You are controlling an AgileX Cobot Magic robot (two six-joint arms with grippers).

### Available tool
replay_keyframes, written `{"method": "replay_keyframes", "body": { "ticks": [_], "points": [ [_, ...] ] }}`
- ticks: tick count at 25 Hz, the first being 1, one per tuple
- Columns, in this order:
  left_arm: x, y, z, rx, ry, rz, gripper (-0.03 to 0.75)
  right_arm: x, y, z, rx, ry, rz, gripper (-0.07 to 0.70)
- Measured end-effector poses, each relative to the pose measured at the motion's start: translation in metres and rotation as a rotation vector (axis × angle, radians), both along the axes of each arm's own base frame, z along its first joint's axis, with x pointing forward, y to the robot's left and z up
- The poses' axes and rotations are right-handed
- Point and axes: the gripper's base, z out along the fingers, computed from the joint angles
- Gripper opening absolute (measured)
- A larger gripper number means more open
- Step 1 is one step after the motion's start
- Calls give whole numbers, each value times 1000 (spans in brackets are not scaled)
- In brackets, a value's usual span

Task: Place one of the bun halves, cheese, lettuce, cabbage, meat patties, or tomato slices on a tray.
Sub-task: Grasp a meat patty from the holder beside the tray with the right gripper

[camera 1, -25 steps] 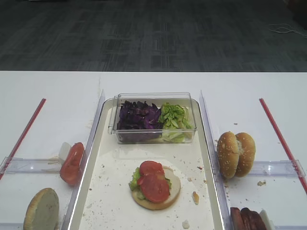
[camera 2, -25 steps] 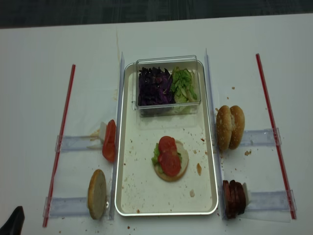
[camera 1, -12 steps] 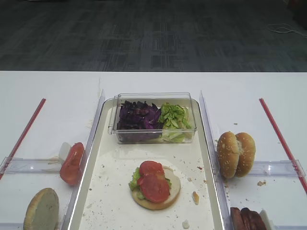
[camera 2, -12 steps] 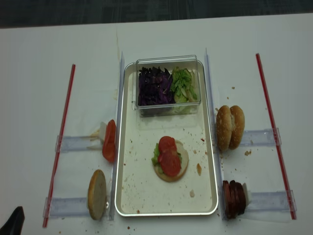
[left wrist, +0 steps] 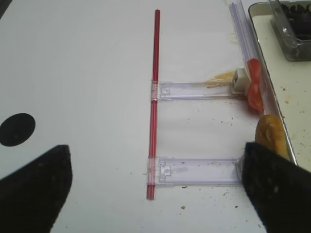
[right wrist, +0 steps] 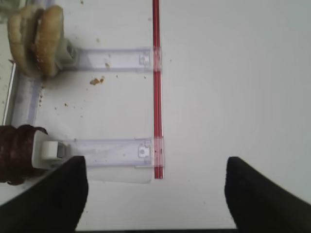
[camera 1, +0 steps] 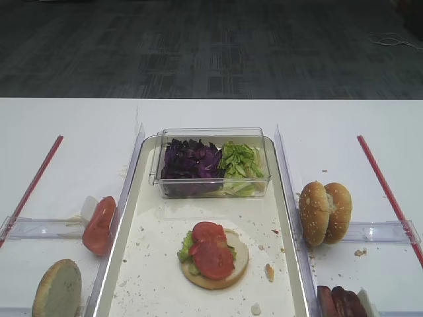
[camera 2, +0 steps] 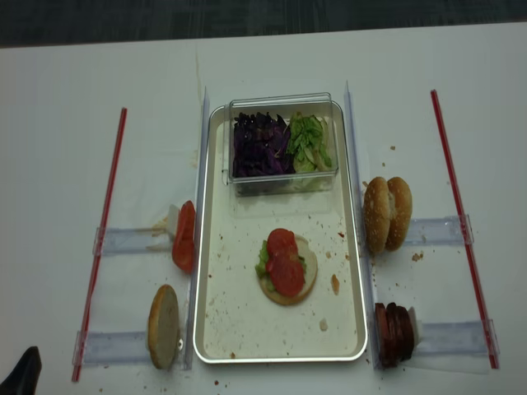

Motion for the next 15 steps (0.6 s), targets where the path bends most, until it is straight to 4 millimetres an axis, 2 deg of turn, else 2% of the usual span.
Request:
{"method": "replay_keyframes", "body": {
  "ticks": [9, 15],
  "points": [
    [0, 0, 0, 0, 0, 0, 685, 55, -1, -32, 9, 409, -1, 579],
    [0, 0, 0, 0, 0, 0, 685, 70, -1, -47, 13, 533, -1, 576]
  ]
}}
